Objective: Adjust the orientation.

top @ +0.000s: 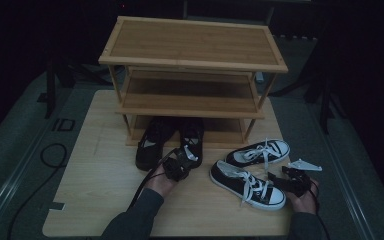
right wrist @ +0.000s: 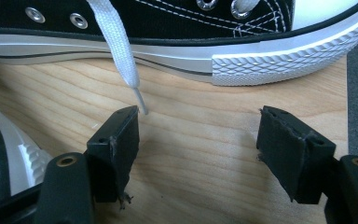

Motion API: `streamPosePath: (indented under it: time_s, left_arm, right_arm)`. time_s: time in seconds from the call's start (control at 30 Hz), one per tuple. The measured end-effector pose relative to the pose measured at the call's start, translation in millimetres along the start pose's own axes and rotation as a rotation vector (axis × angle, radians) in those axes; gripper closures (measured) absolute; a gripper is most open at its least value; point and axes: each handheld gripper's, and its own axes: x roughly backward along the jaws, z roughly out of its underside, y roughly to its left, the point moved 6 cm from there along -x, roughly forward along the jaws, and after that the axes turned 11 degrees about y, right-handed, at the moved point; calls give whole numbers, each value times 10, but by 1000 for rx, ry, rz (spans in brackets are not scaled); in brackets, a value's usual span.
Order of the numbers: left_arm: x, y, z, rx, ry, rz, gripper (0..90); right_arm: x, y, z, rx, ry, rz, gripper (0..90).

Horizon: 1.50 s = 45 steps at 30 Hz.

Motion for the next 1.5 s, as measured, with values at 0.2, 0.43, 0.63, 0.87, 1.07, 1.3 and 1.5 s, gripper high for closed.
streamPosePath:
  time_s: [0.2, 0.43, 0.63, 0.87, 1.07, 1.3, 1.5]
  left_arm:
    - [-71, 54, 7, 15, 13, -5, 899]
    - [-78, 224, -45, 63, 16, -34, 900]
    - [-109, 314, -257, 47, 12, -41, 900]
    - [-147, 369, -425, 43, 16, -71, 900]
    - [-153, 457, -483, 70, 15, -86, 900]
    - [-169, 503, -490, 105, 25, -107, 900]
    - [-168, 498, -432, 114, 28, -94, 900]
  right_arm:
    - [0, 0, 0, 0, 0, 0, 295]
    - [0, 0, 0, 0, 1, 0, 295]
    - [0, 0, 0, 0, 0, 0, 295]
    - [0, 0, 0, 0, 0, 0, 295]
    - [0, 0, 0, 1, 0, 0, 295]
    - [0, 0, 0, 0, 0, 0, 295]
    - [0, 0, 0, 0, 0, 0, 295]
